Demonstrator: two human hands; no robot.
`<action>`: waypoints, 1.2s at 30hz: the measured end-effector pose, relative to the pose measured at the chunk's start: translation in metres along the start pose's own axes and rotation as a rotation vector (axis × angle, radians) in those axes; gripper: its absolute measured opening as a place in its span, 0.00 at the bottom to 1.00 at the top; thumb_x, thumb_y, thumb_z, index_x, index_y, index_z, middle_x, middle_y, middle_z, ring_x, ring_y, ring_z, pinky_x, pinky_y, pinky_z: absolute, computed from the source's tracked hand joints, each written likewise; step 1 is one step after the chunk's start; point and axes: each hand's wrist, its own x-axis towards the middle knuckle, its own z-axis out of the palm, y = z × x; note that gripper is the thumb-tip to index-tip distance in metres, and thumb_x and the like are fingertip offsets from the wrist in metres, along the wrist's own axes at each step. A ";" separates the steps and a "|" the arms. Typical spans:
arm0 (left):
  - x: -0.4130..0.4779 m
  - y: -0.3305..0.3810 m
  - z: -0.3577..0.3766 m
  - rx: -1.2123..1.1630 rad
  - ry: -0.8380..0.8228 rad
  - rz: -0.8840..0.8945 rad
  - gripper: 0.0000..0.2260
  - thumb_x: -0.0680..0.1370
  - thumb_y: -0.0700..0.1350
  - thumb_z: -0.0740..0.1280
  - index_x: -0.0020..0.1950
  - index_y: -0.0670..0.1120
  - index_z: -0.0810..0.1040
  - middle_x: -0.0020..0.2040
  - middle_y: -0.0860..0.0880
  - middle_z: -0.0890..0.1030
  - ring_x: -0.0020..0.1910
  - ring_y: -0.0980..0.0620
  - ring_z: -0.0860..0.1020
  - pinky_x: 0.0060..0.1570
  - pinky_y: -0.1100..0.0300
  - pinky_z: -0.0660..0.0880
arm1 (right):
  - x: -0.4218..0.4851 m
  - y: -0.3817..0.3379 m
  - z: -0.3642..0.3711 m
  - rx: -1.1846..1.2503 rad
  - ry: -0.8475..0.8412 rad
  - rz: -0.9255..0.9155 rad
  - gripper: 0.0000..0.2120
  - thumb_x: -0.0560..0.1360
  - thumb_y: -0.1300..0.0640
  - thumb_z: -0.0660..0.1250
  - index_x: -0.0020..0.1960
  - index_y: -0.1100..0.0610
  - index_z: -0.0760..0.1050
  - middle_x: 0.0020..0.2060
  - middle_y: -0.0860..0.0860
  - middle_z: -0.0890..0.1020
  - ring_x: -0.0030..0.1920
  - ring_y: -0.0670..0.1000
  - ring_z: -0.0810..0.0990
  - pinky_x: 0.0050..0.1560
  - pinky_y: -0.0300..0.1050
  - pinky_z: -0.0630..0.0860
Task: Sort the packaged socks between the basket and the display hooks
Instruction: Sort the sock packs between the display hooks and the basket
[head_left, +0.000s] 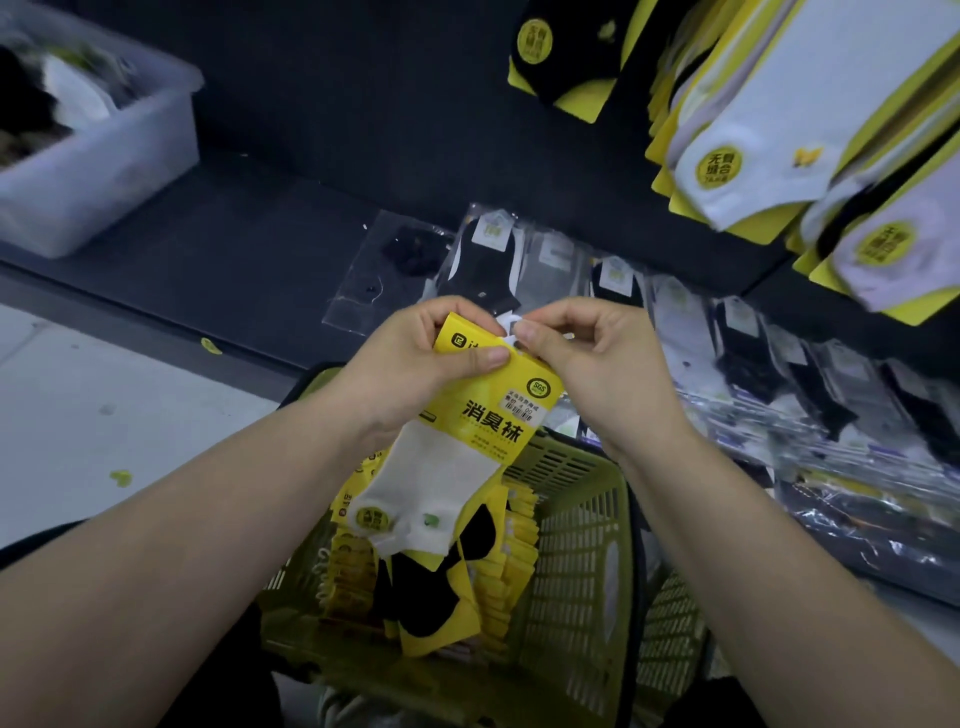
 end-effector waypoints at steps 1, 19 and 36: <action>-0.001 0.001 0.000 0.003 0.000 -0.002 0.06 0.61 0.48 0.75 0.37 0.55 0.82 0.35 0.51 0.83 0.34 0.54 0.82 0.31 0.60 0.78 | -0.002 -0.002 -0.001 -0.023 -0.010 -0.005 0.12 0.72 0.59 0.71 0.32 0.47 0.80 0.29 0.44 0.82 0.31 0.42 0.80 0.36 0.40 0.76; -0.008 0.023 0.010 0.048 0.153 0.085 0.08 0.71 0.39 0.74 0.38 0.52 0.80 0.32 0.53 0.82 0.32 0.55 0.81 0.32 0.59 0.79 | -0.009 -0.019 0.012 0.179 0.146 -0.105 0.12 0.74 0.63 0.69 0.36 0.48 0.80 0.31 0.44 0.83 0.33 0.42 0.80 0.35 0.36 0.76; 0.021 0.104 0.000 0.175 0.151 0.286 0.07 0.71 0.38 0.74 0.41 0.50 0.79 0.35 0.50 0.81 0.34 0.54 0.80 0.35 0.57 0.80 | 0.034 -0.069 -0.026 0.204 0.020 -0.204 0.06 0.76 0.60 0.66 0.48 0.50 0.79 0.42 0.49 0.85 0.43 0.44 0.83 0.44 0.37 0.77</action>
